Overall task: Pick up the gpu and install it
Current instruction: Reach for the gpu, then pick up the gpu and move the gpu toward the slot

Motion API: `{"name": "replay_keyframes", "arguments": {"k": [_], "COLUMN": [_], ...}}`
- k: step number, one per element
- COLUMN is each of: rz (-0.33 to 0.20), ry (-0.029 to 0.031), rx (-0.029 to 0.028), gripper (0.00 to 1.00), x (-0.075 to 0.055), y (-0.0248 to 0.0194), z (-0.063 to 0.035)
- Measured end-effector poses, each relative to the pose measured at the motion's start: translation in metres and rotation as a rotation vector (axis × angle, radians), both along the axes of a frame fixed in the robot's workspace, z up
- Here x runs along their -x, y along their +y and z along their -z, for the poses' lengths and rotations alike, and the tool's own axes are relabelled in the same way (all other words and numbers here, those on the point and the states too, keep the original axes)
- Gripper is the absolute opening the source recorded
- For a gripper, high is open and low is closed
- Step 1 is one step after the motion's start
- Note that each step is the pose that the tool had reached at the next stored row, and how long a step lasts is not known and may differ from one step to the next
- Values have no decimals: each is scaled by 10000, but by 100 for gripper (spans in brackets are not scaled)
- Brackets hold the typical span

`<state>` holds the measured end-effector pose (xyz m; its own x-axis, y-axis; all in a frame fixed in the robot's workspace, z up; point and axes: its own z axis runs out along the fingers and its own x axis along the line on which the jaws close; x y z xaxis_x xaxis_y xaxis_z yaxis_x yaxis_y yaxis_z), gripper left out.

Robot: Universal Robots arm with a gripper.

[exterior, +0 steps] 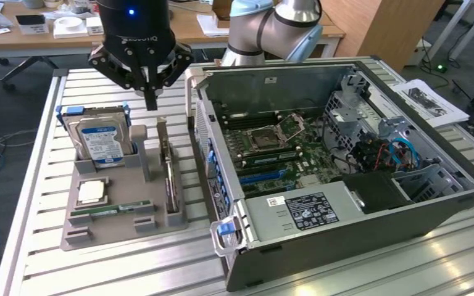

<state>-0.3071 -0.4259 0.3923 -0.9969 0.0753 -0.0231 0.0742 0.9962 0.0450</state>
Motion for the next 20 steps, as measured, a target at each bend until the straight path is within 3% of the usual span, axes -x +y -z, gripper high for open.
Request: {"name": "replay_keyframes", "arguments": {"k": [14, 20], "rz": [0, 0], "ry": [0, -1], "rx": [-1, 0], "gripper": [11, 11], "x": [30, 32], "y": [-263, -271], "z": [0, 0]}}
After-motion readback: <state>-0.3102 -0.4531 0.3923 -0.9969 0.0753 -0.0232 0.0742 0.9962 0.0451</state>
